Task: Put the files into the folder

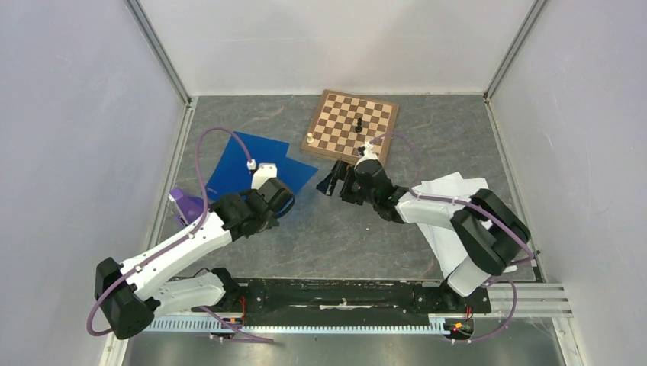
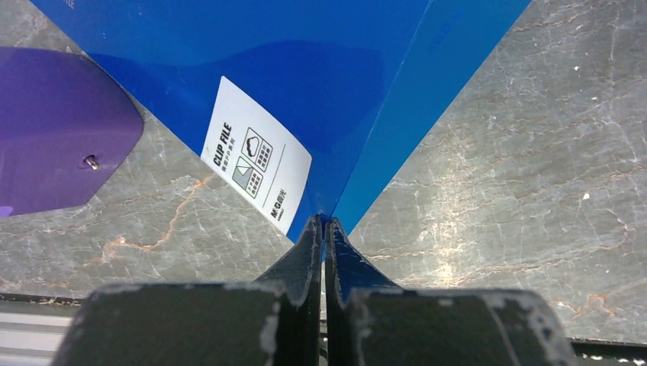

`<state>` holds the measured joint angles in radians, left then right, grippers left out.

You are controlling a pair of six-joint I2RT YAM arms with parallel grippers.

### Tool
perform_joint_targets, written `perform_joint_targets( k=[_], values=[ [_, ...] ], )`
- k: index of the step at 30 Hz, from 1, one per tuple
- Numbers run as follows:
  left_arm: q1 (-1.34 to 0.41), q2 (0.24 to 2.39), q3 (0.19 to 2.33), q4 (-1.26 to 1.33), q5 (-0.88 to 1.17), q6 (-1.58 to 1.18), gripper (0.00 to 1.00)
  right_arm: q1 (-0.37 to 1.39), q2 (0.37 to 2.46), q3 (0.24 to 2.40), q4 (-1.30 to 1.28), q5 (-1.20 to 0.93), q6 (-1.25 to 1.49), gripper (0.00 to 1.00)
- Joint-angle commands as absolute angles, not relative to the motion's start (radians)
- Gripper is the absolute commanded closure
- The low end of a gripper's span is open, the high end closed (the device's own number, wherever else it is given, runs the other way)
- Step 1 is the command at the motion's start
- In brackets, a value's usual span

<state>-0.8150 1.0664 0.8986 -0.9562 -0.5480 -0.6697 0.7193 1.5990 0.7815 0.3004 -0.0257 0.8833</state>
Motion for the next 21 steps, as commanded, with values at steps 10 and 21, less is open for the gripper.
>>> perform_joint_targets(
  k=[10, 21],
  values=[
    [-0.828, 0.971, 0.878, -0.957, -0.489, -0.749, 0.98, 0.775, 1.782, 0.920, 0.532, 0.077, 1.082, 0.07],
    [-0.828, 0.961, 0.931, -0.972, -0.461, -0.720, 0.98, 0.785, 1.911, 0.994, 0.637, 0.042, 1.148, 0.27]
  ],
)
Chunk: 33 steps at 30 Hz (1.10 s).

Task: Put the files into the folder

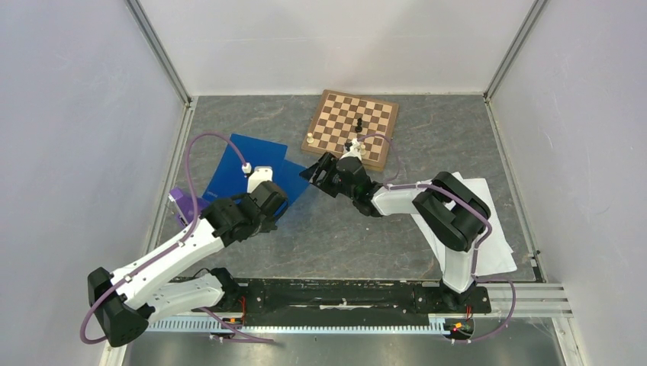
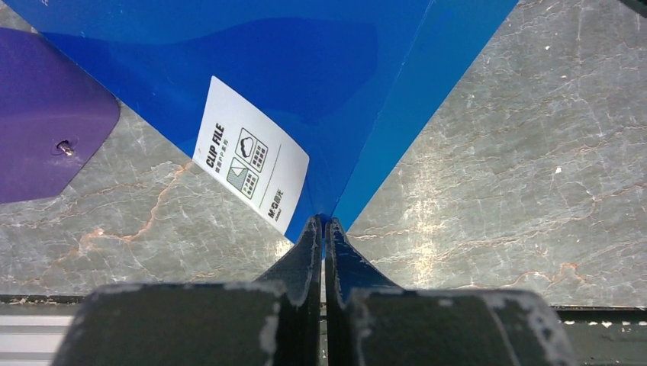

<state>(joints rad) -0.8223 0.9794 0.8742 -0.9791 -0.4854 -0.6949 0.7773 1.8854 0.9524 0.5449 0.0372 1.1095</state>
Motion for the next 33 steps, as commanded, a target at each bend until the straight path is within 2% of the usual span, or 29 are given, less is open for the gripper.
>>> perform_joint_targets(
  k=[1, 2, 5, 6, 7, 10, 12, 17, 23, 28, 33],
  values=[
    [-0.828, 0.962, 0.936, -0.975, -0.458, -0.717, 0.98, 0.785, 1.917, 1.000, 0.644, 0.041, 1.148, 0.33],
    [-0.828, 0.959, 0.940, -0.977, -0.453, -0.711, 0.98, 0.785, 1.922, 1.008, 0.646, 0.042, 1.144, 0.40],
    [-0.828, 0.937, 0.953, -0.976, -0.441, -0.695, 0.98, 0.785, 1.931, 1.035, 0.647, 0.038, 1.118, 0.77],
    [-0.828, 0.930, 0.964, -0.976, -0.436, -0.691, 0.96, 0.785, 1.928, 1.038, 0.646, 0.038, 1.105, 0.90],
    [-0.828, 0.920, 0.977, -0.976, -0.430, -0.683, 0.89, 0.784, 1.918, 1.033, 0.640, 0.041, 1.084, 1.00],
    [-0.828, 0.898, 1.050, -0.976, -0.395, -0.663, 0.59, 0.785, 1.845, 0.985, 0.635, 0.061, 1.013, 1.00],
    [-0.828, 0.896, 1.118, -0.974, -0.357, -0.647, 0.51, 0.788, 1.770, 0.941, 0.623, 0.074, 0.955, 1.00],
    [-0.828, 0.898, 1.290, -0.939, -0.259, -0.628, 0.47, 0.799, 1.535, 0.818, 0.572, 0.121, 0.803, 1.00],
    [-0.827, 0.952, 1.386, -0.957, -0.426, -0.723, 0.44, 0.882, 1.221, 0.740, 0.425, 0.239, 0.539, 1.00],
    [-0.821, 0.990, 1.367, -0.915, -0.484, -0.845, 0.37, 1.083, 1.073, 0.796, 0.237, 0.457, 0.240, 1.00],
    [-0.774, 0.927, 1.272, -0.816, -0.406, -0.972, 0.33, 1.327, 1.059, 0.820, 0.172, 0.715, 0.032, 1.00]
  ],
)
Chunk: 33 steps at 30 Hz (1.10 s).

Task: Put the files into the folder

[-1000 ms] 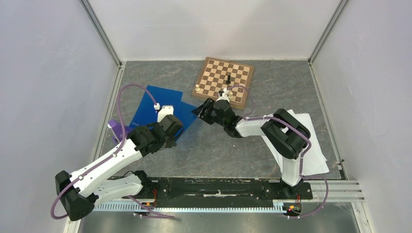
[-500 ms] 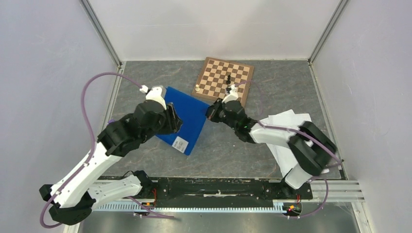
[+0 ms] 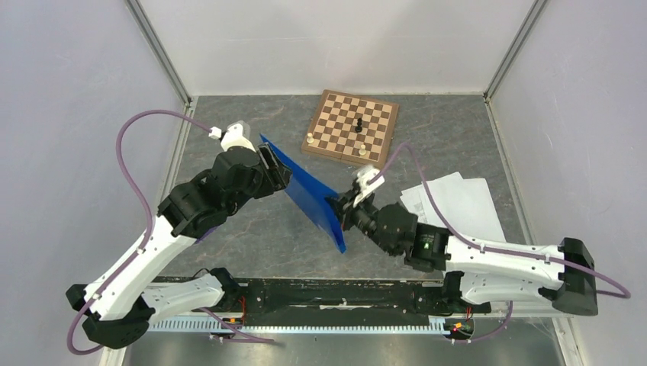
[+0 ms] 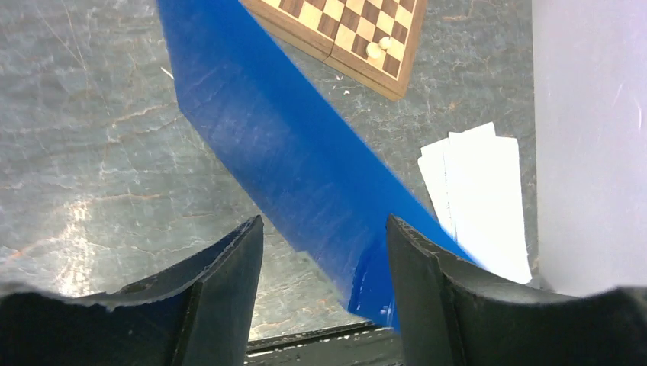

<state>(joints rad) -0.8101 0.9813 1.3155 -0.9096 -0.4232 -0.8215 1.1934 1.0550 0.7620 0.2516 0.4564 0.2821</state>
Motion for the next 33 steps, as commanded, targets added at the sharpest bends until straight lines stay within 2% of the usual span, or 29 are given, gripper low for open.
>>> perform_joint_targets(
  k=[1, 3, 7, 16, 20, 26, 33],
  values=[
    [-0.759, 0.912, 1.249, -0.800, -0.375, -0.988, 0.33, 1.376, 1.073, 0.833, 0.162, 0.772, 0.010, 1.00],
    [-0.718, 0.890, 1.208, -0.797, -0.321, -1.035, 0.33, 1.433, 1.113, 0.860, 0.142, 0.877, -0.043, 1.00],
    [-0.661, 0.834, 1.126, -0.805, -0.285, -1.047, 0.34, 1.458, 1.131, 0.858, 0.141, 0.909, -0.036, 1.00],
    [-0.649, 0.915, 1.242, -0.847, -0.162, -0.612, 0.38, 1.459, 1.019, 0.741, 0.185, 0.881, -0.046, 1.00],
    [-0.649, 0.918, 1.234, -0.879, -0.218, -0.665, 0.38, 1.459, 0.984, 0.712, 0.153, 0.966, -0.002, 1.00],
    [-0.649, 0.948, 1.179, -0.795, -0.148, -0.655, 0.38, 1.459, 0.940, 0.642, 0.183, 0.891, 0.028, 1.00],
    [-0.650, 0.912, 1.169, -0.903, -0.268, -0.806, 0.38, 1.460, 0.908, 0.663, 0.011, 1.173, 0.272, 1.00]
  ],
)
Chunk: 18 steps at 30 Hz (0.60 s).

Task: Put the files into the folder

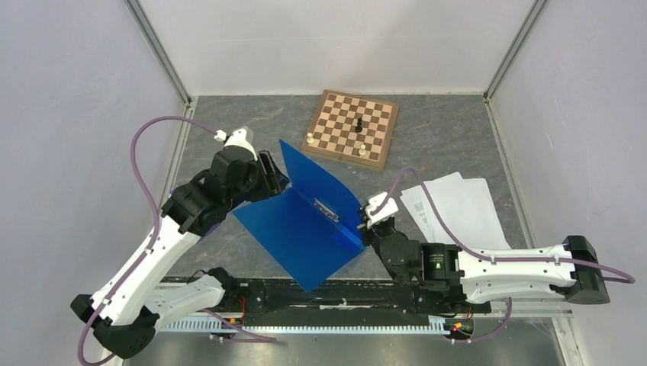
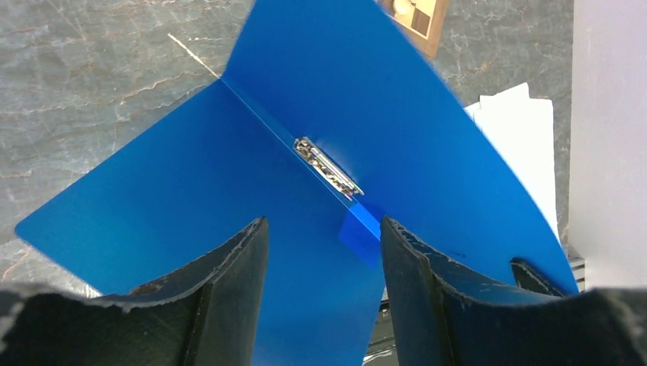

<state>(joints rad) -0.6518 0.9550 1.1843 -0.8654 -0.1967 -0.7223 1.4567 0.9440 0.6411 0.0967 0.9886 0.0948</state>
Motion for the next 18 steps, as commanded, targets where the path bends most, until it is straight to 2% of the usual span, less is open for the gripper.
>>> perform_joint_targets(
  k=[1, 4, 6, 13, 18],
  values=[
    [-0.650, 0.896, 1.156, -0.931, -0.312, -0.840, 0.38, 1.460, 0.910, 0.668, -0.038, 1.191, 0.335, 1.00],
    [-0.649, 0.855, 1.109, -1.045, -0.487, -0.929, 0.36, 1.459, 0.937, 0.694, -0.173, 1.242, 0.495, 1.00],
    [-0.649, 0.812, 1.064, -1.085, -0.533, -1.006, 0.34, 1.462, 0.949, 0.698, -0.219, 1.263, 0.553, 1.00],
    [-0.649, 0.736, 0.857, -1.017, -0.408, -1.142, 0.34, 1.463, 0.943, 0.697, -0.271, 1.279, 0.625, 1.00],
    [-0.649, 0.718, 0.795, -0.923, -0.372, -1.163, 0.33, 1.465, 0.940, 0.700, -0.344, 1.279, 0.689, 1.00]
  ],
)
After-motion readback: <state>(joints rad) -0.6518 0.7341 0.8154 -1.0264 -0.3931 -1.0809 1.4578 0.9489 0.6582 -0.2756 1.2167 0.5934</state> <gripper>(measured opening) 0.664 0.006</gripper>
